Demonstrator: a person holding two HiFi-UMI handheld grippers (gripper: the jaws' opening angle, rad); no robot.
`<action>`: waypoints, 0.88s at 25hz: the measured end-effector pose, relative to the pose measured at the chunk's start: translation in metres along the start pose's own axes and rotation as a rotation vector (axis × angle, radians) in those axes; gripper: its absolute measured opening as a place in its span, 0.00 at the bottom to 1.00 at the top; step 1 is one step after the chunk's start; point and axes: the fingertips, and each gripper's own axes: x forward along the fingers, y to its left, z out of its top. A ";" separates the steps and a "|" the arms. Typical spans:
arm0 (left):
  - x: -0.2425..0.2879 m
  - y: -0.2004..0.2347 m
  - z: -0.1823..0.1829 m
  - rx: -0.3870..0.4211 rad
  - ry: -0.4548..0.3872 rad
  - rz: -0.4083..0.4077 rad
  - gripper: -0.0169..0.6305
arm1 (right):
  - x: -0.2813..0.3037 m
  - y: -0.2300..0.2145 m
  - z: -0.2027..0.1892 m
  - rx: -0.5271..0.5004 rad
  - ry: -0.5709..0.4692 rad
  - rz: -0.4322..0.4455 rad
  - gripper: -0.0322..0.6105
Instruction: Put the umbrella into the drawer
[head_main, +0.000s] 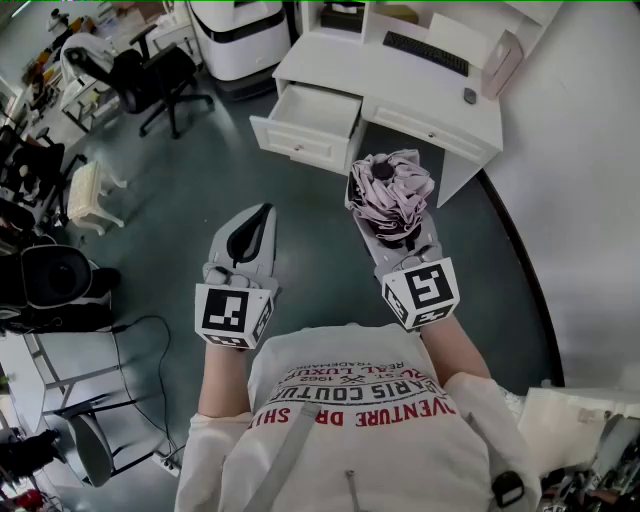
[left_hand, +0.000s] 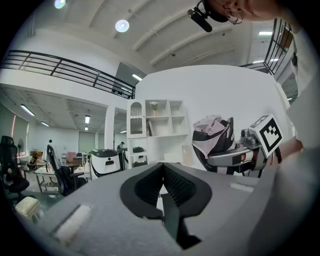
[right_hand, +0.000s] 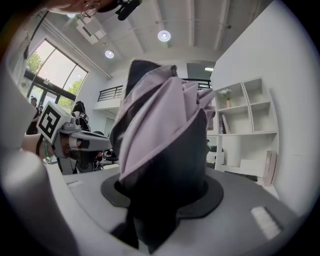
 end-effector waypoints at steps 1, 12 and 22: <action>0.000 0.000 -0.001 -0.003 0.001 -0.001 0.04 | 0.000 0.000 0.000 0.002 0.001 -0.001 0.35; -0.001 0.023 -0.006 -0.019 0.002 -0.026 0.04 | 0.022 0.014 -0.001 0.012 0.018 -0.010 0.36; -0.013 0.091 -0.034 -0.048 0.037 -0.045 0.04 | 0.071 0.050 -0.010 0.043 0.041 -0.058 0.36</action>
